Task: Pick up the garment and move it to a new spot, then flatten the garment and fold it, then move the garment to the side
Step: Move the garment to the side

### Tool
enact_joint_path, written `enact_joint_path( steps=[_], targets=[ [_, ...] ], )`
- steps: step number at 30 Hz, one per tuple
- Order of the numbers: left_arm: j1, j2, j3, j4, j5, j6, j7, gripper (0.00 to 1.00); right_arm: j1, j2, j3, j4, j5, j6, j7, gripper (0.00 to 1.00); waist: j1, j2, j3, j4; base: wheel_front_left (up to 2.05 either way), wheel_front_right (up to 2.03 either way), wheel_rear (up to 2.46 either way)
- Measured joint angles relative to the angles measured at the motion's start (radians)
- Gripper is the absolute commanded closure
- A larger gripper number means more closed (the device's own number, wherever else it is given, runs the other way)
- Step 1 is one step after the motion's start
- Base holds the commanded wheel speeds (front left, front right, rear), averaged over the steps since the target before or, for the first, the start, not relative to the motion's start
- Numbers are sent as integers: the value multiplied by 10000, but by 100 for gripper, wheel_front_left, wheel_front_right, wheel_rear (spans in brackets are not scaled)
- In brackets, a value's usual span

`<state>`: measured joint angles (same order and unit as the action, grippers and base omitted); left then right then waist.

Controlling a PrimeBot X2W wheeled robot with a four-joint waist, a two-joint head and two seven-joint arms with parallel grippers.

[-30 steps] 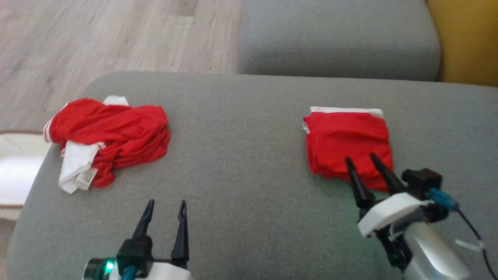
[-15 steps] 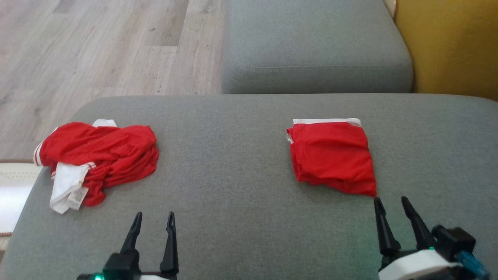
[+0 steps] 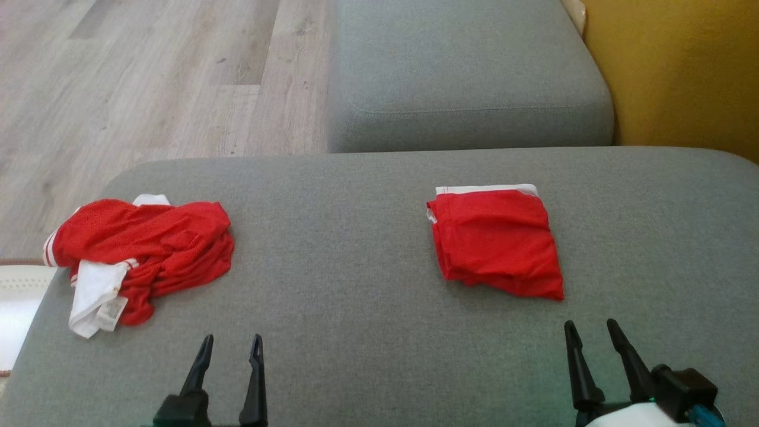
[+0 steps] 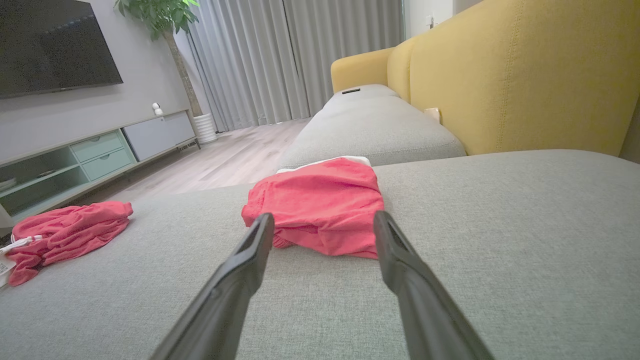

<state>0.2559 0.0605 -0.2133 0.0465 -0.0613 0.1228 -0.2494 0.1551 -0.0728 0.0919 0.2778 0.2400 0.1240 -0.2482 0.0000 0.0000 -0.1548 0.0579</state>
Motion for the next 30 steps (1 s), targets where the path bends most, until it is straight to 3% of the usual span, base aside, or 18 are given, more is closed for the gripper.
enact_joint_path(
  steps=[30],
  targets=[
    [95,-10,-12,184,161,-84,0,0,25,88,196,274,-125,0,2,0,0,0,-84,-93,0,0,0]
  ],
)
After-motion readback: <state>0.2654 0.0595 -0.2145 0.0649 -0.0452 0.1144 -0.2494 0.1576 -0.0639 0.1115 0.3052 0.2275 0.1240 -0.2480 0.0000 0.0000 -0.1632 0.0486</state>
